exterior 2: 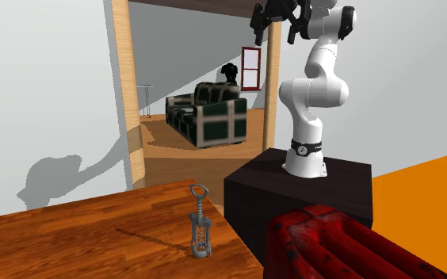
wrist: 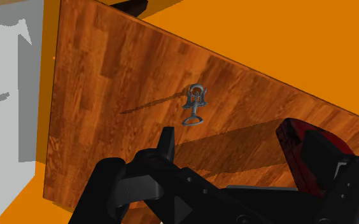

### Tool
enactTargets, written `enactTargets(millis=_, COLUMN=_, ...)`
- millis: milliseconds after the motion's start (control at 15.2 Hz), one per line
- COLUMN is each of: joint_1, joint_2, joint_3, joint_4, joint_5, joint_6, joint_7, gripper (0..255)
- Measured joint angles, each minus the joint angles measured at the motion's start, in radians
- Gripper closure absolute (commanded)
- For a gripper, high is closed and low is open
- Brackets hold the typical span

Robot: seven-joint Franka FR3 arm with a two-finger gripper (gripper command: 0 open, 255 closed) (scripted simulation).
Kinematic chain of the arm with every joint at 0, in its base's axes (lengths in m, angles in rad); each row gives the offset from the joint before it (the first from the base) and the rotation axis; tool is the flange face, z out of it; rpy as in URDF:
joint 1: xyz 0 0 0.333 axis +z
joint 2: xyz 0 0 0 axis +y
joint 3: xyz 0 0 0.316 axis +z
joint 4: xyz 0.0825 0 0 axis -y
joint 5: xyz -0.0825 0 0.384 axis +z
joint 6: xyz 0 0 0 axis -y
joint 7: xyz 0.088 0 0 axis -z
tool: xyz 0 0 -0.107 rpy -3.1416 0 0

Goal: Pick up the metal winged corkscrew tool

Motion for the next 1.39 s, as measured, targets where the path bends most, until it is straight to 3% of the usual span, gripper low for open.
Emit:
enactTargets(millis=132, joint_1=-0.001, joint_2=-0.003, joint_3=-0.003, joint_4=-0.02, joint_5=-0.002, joint_6=0.02, joint_7=-0.001, gripper=0)
enactTargets(millis=462, joint_1=-0.011, joint_2=0.009, joint_3=-0.032, joint_4=-0.163, joint_5=-0.02, joint_6=0.219, joint_7=-0.005, gripper=0)
enactTargets(millis=924, joint_1=-0.028, joint_2=0.114, joint_3=-0.074, joint_4=-0.332, joint_5=-0.047, joint_6=0.562, joint_7=-0.001, gripper=0)
enactTargets(millis=1386, joint_1=-0.041, joint_2=0.339, joint_3=-0.122, joint_4=-0.412, joint_5=-0.068, joint_6=0.938, joint_7=-0.004, gripper=0)
